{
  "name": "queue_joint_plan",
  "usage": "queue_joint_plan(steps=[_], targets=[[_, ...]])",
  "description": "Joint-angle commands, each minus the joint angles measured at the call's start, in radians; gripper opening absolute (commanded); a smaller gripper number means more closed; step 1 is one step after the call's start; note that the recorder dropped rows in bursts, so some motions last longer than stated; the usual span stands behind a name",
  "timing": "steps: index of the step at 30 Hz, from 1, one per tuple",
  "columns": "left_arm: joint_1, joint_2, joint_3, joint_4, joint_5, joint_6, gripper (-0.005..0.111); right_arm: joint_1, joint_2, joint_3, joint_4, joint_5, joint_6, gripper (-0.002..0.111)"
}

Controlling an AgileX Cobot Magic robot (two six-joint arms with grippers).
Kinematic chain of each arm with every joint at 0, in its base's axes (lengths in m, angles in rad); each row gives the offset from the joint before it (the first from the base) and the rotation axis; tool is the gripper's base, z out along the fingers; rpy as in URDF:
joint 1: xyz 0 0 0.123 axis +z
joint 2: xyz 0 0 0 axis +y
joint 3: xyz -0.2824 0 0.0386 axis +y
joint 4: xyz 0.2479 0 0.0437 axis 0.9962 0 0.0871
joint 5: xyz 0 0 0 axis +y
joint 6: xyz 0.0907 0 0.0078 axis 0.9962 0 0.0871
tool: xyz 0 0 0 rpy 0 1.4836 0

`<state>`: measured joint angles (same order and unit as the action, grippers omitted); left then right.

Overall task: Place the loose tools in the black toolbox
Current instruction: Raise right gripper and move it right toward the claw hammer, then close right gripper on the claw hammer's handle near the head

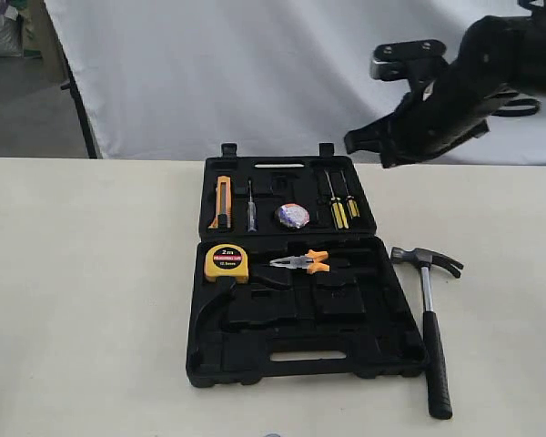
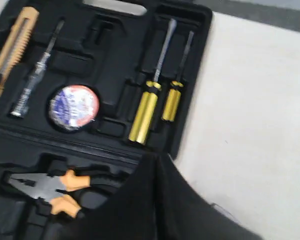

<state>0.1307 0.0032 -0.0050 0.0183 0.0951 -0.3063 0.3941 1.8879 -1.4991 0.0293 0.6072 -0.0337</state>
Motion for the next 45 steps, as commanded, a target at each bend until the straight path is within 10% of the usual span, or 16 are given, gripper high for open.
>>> queue_joint_plan(steps=[1, 31, 39, 45], targets=[[0.025, -0.003, -0.003, 0.004, -0.007, -0.005, 0.001, -0.085, 0.021, 0.031, -0.009, 0.025, 0.040, 0.000], [0.025, -0.003, -0.003, 0.004, -0.007, -0.005, 0.001, -0.147, 0.102, 0.054, -0.029, 0.152, 0.048, 0.001], [0.025, -0.003, -0.003, 0.004, -0.007, -0.005, 0.001, -0.101, 0.119, 0.054, -0.039, 0.185, 0.063, 0.043], [0.025, -0.003, -0.003, 0.004, -0.007, -0.005, 0.001, -0.101, 0.124, 0.054, -0.039, 0.213, 0.093, 0.049]])
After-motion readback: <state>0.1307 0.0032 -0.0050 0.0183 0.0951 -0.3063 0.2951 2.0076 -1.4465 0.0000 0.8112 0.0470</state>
